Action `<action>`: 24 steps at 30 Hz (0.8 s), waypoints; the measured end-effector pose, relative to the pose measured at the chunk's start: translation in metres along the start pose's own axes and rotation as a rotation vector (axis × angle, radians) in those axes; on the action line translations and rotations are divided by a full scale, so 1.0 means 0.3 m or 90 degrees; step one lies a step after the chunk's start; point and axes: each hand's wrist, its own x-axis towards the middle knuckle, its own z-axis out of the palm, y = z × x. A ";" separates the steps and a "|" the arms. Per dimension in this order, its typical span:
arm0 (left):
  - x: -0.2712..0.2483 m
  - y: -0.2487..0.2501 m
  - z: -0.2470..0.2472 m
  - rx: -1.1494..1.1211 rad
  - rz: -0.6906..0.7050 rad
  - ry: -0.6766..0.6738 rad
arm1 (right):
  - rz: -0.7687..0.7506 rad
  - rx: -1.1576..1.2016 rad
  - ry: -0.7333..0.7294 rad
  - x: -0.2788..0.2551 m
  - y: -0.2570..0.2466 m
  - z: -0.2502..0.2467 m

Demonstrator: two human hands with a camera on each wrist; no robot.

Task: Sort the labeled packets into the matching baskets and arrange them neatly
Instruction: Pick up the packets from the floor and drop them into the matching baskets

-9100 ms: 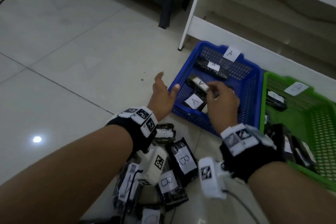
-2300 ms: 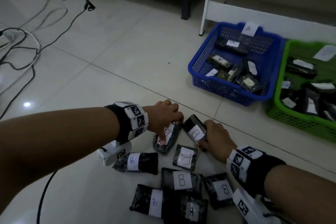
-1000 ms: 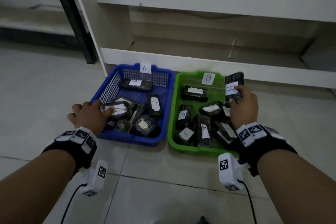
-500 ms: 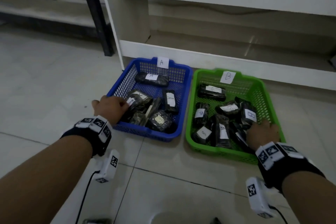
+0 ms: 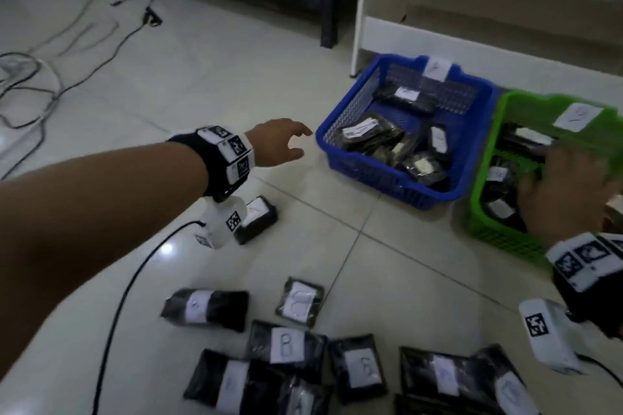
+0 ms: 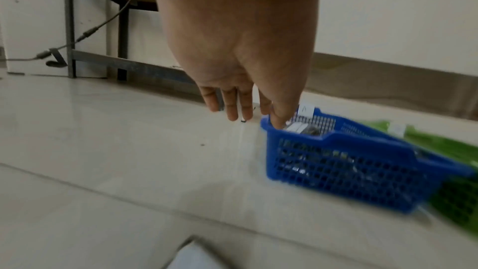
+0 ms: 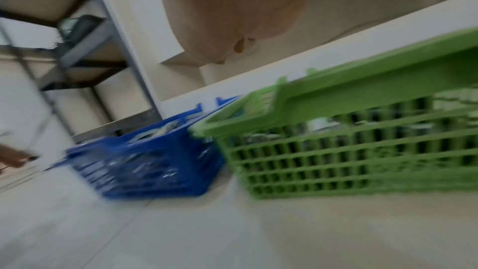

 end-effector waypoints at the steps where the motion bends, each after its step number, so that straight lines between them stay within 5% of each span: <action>1: -0.055 -0.046 0.003 0.019 -0.003 -0.041 | -0.048 0.017 0.006 -0.022 -0.080 -0.005; 5: -0.211 -0.188 0.034 0.072 -0.019 -0.178 | -0.243 0.078 -0.029 -0.158 -0.362 -0.012; 11: -0.268 -0.247 0.065 0.080 -0.023 -0.229 | -0.480 0.211 -0.303 -0.470 -0.601 0.030; 16: -0.220 -0.191 0.106 0.118 0.069 -0.263 | -0.488 0.237 -0.525 -0.614 -0.602 0.075; 21: -0.211 -0.116 0.185 0.357 0.136 -0.288 | -0.478 0.149 -0.572 -0.626 -0.609 0.094; 24: -0.210 -0.091 0.172 0.357 0.121 -0.267 | -0.531 0.142 -0.540 -0.612 -0.629 0.094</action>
